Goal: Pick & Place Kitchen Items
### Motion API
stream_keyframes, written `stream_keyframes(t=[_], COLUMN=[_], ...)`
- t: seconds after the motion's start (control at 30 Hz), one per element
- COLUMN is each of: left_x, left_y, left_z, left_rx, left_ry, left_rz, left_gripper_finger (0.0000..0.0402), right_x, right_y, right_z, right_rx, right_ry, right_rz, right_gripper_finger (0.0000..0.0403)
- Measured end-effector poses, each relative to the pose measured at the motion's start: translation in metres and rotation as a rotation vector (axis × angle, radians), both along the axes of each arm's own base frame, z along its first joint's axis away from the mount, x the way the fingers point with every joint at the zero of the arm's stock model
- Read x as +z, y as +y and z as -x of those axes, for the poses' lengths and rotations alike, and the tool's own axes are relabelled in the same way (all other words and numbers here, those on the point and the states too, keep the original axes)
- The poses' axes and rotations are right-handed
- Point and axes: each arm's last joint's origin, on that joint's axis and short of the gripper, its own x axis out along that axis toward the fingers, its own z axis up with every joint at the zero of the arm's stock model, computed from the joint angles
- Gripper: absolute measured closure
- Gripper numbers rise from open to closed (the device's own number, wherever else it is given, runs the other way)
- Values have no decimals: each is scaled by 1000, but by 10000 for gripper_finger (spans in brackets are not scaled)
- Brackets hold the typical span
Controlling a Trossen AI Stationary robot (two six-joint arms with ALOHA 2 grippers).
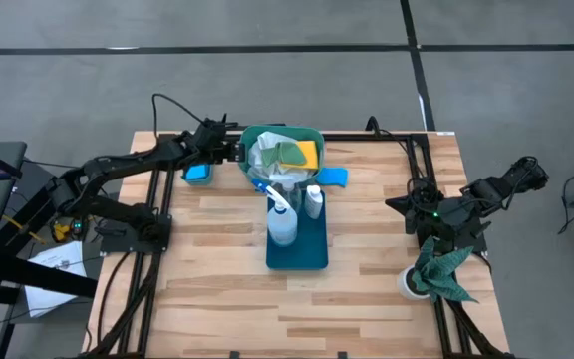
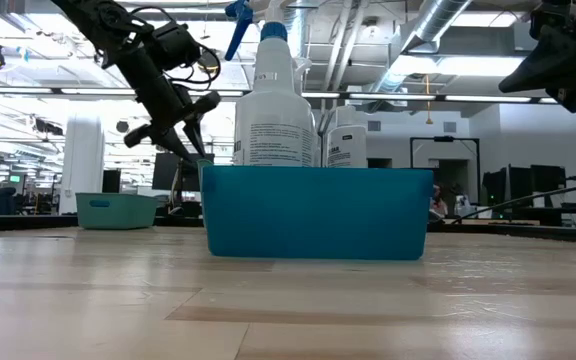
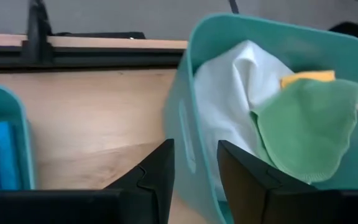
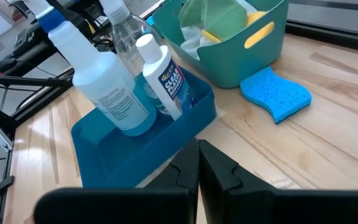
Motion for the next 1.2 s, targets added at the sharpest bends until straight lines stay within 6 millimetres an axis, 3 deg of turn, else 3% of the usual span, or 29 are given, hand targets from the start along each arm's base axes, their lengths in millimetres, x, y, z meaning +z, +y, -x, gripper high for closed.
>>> stream_keyframes(t=[0.33, 0.5, 0.83, 1.2], left_x=[-8, -18, -21, -18], left_y=[0, -4, -13, -10], left_z=[2, -10, -18, -9], left_rx=[34, -8, -68, -22], left_ry=[80, 92, 97, 136], left_rz=[20, 30, 49, 27], left_gripper_finger=[340, 363, 358, 357], right_x=[-1, -1, -1, -1], right_y=[0, 0, 0, 0], right_z=[1, 1, 1, 1], right_rx=[-3, -3, 1, 5], right_ry=[9, 13, 12, 13], right_rz=[0, 2, -11, -17], right_gripper_finger=[403, 403, 403, 403])
